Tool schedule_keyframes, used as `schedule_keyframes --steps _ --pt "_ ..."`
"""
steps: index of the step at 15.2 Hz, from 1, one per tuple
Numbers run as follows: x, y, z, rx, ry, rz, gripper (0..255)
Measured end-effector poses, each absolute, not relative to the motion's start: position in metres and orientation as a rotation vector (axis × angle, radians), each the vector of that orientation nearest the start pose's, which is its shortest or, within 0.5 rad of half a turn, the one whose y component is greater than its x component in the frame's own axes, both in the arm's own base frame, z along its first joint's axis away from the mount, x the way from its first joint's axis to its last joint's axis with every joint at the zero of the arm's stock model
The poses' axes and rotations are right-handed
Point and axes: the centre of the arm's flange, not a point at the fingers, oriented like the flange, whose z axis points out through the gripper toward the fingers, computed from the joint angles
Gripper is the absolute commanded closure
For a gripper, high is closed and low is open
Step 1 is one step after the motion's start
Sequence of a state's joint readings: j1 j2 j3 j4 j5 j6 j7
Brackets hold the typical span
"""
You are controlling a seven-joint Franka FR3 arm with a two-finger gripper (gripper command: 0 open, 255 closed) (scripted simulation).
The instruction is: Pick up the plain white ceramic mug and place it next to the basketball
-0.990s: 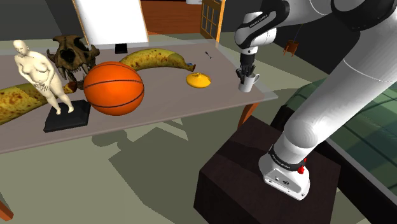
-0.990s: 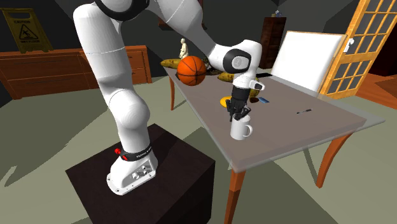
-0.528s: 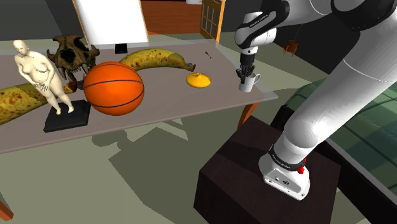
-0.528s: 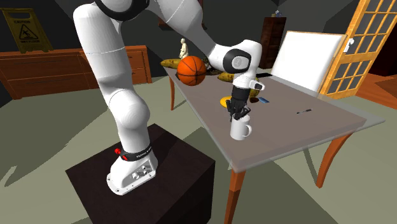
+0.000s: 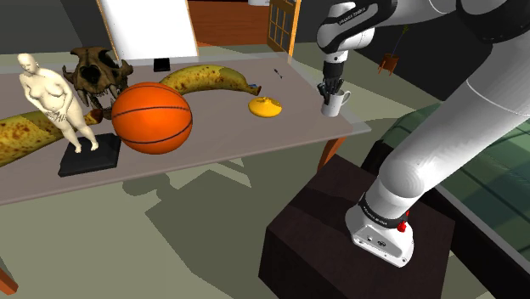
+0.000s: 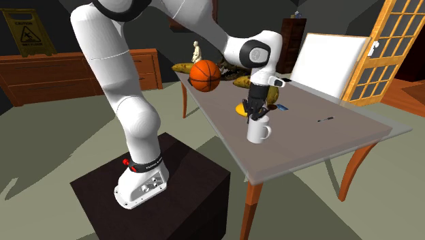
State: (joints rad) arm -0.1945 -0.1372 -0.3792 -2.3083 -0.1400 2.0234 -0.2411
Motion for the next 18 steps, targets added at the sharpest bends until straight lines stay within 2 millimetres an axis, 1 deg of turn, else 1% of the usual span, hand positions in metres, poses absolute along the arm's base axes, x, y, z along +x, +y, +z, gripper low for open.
schedule_keyframes --steps 12,18 --pt "0.394 -0.264 0.447 -3.108 0.397 0.268 255" --pt "0.394 -0.267 0.479 -3.108 0.397 0.268 255"
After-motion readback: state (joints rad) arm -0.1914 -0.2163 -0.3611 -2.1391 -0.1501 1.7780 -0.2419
